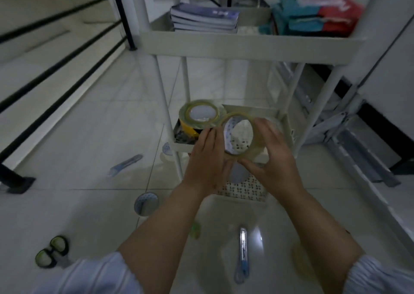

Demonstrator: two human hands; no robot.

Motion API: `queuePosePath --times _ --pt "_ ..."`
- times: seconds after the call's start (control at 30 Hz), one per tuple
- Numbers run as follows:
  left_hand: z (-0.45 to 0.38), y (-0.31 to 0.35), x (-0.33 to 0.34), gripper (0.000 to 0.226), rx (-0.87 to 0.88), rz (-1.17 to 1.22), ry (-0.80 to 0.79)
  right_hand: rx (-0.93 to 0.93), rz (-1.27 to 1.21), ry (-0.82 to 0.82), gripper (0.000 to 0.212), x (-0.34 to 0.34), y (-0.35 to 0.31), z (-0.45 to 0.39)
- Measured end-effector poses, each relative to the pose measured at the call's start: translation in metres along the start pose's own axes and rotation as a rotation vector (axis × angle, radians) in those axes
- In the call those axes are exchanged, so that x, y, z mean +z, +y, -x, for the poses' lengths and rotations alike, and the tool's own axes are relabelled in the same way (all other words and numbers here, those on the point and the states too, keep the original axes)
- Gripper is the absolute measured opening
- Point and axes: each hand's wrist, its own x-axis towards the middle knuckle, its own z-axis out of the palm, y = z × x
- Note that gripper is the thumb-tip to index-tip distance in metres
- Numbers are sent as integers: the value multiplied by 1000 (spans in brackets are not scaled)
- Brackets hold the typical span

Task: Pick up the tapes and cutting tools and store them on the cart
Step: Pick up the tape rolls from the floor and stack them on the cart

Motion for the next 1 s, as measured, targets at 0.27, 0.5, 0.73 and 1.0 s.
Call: queuePosePath --times 0.27,0.5,0.73,1.0 --pt "-65 -8 12 56 100 -125 -78 -157 137 -34 51 2 22 -61" --pt "-91 -25 17 70 41 -99 -134 -56 206 -117 57 35 55 -88" --pt "-105 -50 26 65 44 -65 -96 84 221 -179 65 60 67 -93" --pt "-115 -67 37 60 -114 -16 -91 120 119 -267 65 72 78 -106"
